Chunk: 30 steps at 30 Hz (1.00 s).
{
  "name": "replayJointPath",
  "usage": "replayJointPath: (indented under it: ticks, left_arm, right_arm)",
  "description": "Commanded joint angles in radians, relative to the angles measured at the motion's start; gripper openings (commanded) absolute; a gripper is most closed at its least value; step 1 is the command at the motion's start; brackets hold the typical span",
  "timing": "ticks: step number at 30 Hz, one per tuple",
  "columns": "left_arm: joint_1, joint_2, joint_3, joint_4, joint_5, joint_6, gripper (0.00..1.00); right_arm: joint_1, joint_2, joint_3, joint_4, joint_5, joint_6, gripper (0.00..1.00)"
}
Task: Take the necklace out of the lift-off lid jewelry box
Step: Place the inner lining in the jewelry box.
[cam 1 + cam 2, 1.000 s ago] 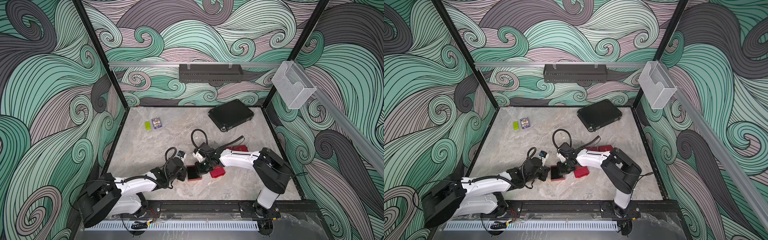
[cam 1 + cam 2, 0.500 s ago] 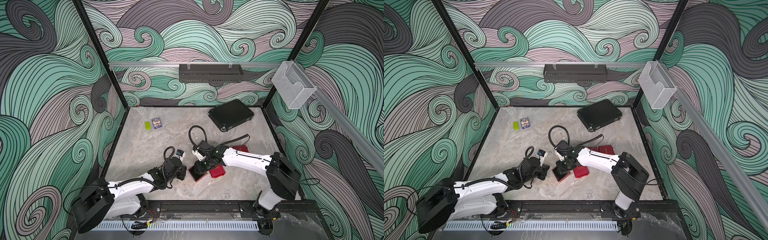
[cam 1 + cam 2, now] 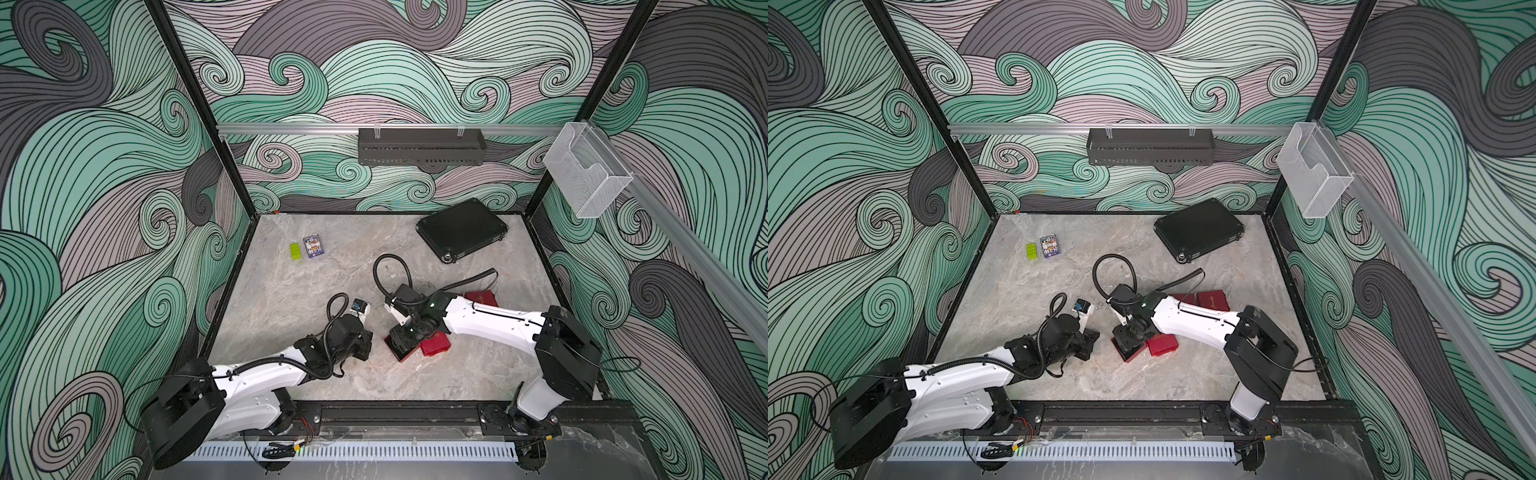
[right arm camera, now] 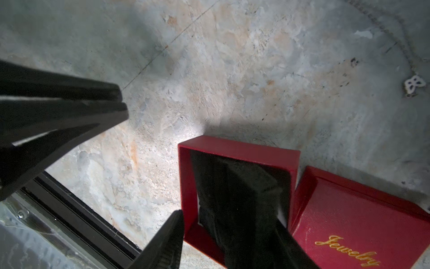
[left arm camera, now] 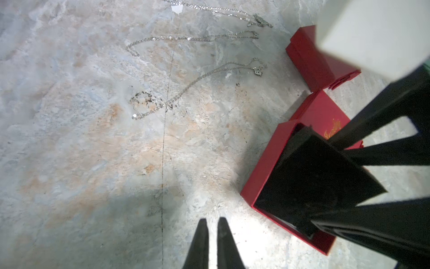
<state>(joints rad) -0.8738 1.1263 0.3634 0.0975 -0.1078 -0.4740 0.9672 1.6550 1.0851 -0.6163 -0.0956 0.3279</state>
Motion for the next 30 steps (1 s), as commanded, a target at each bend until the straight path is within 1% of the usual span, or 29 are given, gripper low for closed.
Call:
replayJointPath:
  ticks: [1, 3, 7, 11, 15, 18, 21, 24, 26, 30]
  left_arm:
    - [-0.005, 0.003, -0.006, 0.045, 0.054, 0.025, 0.29]
    - [-0.005, 0.000, -0.005, 0.054, 0.064, 0.029, 0.32]
    - [-0.004, -0.006, -0.004, 0.080, 0.094, 0.054, 0.39]
    - [-0.005, 0.020, 0.000, 0.129, 0.150, 0.086, 0.46]
    - [-0.005, 0.080, 0.009, 0.185, 0.211, 0.109, 0.48]
    - [-0.005, 0.128, 0.024, 0.202, 0.226, 0.118, 0.45]
    - [-0.005, 0.156, 0.034, 0.202, 0.223, 0.121, 0.43]
    - [-0.005, 0.146, 0.028, 0.196, 0.192, 0.110, 0.42]
    - [-0.005, 0.120, 0.026, 0.164, 0.154, 0.099, 0.42]
    - [-0.005, 0.011, 0.018, 0.076, 0.079, 0.083, 0.42]
  right_arm:
    - [0.004, -0.018, 0.009, -0.008, 0.019, -0.030, 0.57]
    - [0.004, -0.026, 0.007, -0.007, 0.035, -0.029, 0.57]
    - [0.007, -0.057, -0.006, -0.013, 0.118, -0.038, 0.56]
    - [0.007, -0.071, -0.018, -0.007, 0.144, -0.044, 0.54]
    - [0.005, -0.076, -0.038, 0.028, 0.111, -0.037, 0.52]
    - [0.005, -0.079, -0.043, 0.036, 0.110, -0.024, 0.50]
    - [0.005, -0.102, -0.051, 0.023, 0.168, -0.016, 0.47]
    - [0.005, -0.128, -0.054, 0.007, 0.209, -0.024, 0.42]
    - [0.005, -0.140, -0.051, -0.003, 0.206, -0.027, 0.39]
    - [0.005, -0.154, -0.057, 0.025, 0.129, -0.030, 0.35]
